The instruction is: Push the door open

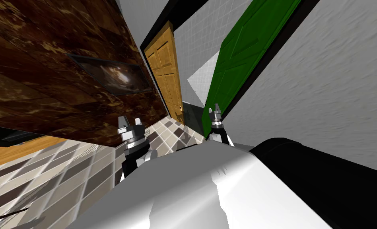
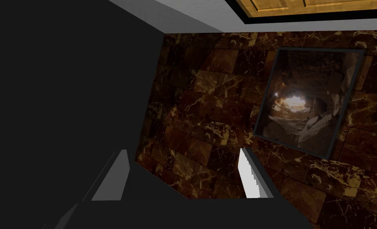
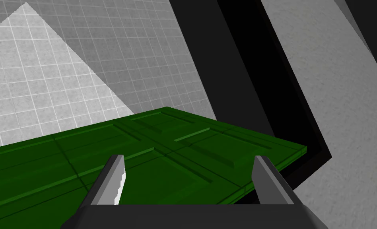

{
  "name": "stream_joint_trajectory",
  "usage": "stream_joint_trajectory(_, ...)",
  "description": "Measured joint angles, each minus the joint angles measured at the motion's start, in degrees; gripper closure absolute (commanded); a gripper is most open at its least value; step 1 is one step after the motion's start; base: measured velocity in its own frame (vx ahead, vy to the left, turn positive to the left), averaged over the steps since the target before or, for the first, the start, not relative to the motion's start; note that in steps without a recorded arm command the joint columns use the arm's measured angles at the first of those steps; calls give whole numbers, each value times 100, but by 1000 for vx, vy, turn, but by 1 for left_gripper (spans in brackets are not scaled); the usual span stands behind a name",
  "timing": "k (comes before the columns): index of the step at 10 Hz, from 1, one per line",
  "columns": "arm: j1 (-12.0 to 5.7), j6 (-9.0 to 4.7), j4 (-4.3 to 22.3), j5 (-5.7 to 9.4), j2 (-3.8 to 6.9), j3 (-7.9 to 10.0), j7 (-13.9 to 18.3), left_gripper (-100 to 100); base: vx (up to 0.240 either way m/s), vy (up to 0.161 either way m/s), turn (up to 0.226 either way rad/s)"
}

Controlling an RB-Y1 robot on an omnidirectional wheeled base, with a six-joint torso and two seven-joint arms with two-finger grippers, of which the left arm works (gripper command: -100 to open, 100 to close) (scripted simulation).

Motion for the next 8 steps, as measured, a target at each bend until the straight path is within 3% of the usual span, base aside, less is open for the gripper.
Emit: stream_joint_trajectory(8,-320,-176,946,22,233,-6,34,-100,94,71,-141)
